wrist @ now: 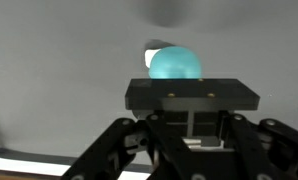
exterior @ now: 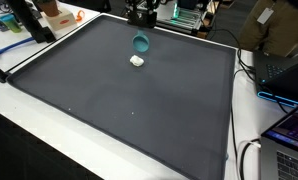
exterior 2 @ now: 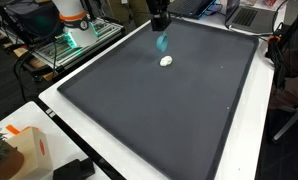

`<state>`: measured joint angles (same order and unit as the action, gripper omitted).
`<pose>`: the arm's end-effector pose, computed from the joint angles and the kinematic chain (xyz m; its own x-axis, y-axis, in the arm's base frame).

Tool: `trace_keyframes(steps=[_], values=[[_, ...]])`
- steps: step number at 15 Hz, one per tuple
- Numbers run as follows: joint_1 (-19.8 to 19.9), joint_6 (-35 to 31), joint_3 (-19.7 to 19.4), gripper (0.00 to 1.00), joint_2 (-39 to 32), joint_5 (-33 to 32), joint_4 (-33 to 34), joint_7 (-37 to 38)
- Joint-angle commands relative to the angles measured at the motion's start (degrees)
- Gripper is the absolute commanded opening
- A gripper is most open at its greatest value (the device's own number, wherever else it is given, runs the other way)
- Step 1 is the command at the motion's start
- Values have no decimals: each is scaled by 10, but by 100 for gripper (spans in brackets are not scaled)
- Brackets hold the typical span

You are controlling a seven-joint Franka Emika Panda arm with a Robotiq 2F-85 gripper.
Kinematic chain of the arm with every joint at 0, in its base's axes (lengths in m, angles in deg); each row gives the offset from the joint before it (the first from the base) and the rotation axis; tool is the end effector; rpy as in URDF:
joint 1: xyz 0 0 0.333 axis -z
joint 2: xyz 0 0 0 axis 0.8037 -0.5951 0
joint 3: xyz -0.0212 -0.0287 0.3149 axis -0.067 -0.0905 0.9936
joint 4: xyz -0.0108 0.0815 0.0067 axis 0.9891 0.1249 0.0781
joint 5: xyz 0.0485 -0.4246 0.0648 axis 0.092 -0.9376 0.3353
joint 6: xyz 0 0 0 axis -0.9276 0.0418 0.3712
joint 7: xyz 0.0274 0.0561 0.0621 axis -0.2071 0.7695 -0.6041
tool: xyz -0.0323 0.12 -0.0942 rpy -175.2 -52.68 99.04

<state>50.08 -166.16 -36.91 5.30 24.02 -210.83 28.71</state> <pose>0.4951 0.0877 0.2965 0.9601 0.1564 0.2318 0.1473 -0.9875 0.0561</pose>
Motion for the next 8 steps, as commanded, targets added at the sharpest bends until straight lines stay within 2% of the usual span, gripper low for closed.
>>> trace_keyframes(steps=[1, 8], values=[[13, 15, -2, 22, -7, -49, 15, 7], [11, 17, -6, 22, -37, -48, 24, -3]])
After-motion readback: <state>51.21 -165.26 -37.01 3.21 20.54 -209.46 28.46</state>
